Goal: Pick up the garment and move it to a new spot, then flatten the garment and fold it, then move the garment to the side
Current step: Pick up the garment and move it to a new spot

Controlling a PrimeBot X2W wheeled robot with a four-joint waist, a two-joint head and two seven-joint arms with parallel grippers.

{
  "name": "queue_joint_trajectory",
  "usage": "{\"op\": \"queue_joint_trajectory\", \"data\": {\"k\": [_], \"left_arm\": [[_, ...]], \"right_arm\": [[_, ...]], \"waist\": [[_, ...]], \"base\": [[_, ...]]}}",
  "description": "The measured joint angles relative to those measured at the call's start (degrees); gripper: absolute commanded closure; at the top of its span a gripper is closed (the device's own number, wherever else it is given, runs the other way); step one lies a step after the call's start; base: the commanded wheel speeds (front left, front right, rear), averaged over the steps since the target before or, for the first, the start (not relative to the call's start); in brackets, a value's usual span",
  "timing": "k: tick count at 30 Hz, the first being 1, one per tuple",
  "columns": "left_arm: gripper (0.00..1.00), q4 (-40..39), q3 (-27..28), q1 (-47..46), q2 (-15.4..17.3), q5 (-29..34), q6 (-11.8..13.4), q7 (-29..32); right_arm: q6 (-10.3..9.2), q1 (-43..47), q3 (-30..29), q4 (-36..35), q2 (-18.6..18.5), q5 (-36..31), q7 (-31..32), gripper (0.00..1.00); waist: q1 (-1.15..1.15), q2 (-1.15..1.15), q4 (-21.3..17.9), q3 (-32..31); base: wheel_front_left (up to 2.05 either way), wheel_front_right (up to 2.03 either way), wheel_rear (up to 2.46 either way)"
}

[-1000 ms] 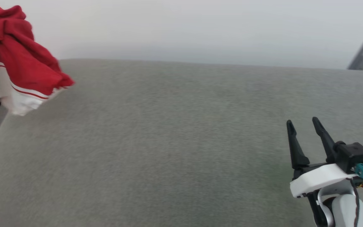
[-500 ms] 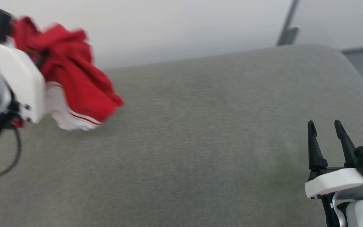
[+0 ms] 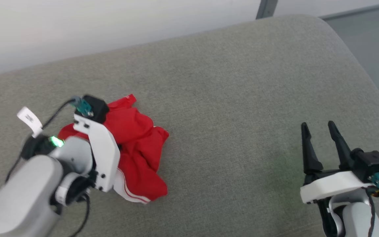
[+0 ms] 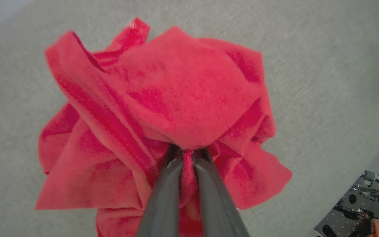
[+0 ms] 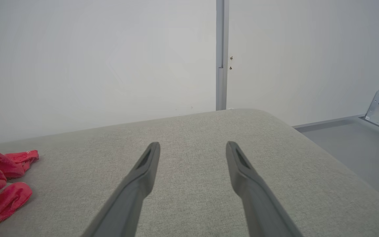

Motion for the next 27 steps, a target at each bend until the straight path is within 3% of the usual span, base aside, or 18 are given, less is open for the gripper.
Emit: {"op": "queue_joint_trajectory", "data": {"k": [12,13,14,15,20,27], "left_arm": [[0.98,19.06,-4.37,0.81,-7.13,-0.8,-4.01,-2.54],[0.83,20.19,-4.45,0.44,-7.67,-0.81,-4.35,-2.99],[0.45,21.2,-4.47,0.24,-8.12,-0.81,-4.57,-3.55],[0.0,21.79,-4.49,0.06,-8.31,-0.81,-5.15,-4.38],[0.0,22.9,-3.55,-0.37,-8.77,-1.22,-6.62,-8.8],[0.0,19.45,-0.36,0.86,-7.51,-0.16,-7.86,-21.3]], "right_arm": [[-0.01,-2.53,3.03,4.04,0.13,1.74,-1.49,0.0],[-0.01,-2.54,3.21,4.35,0.15,1.76,-1.55,0.0],[0.0,-2.54,3.3,4.61,0.13,1.76,-1.56,0.0],[-0.01,-2.54,3.37,4.78,0.14,1.74,-1.57,0.0],[-0.01,-2.38,3.44,5.57,0.13,0.11,-1.72,0.0],[0.0,-0.6,2.79,5.91,-1.34,-0.83,-1.46,0.0]], "waist": [[0.0,0.0,-0.61,1.19],[0.0,0.0,-0.44,1.01],[0.0,0.0,-0.23,0.84],[0.0,0.0,0.01,0.62],[0.0,0.0,1.71,-1.25],[0.0,0.0,5.53,-4.89]], "base": [[0.0,0.0,0.0],[0.0,0.0,0.0],[0.0,0.0,0.0],[0.0,0.0,0.0],[0.0,0.0,0.0],[0.0,0.0,0.0]]}}
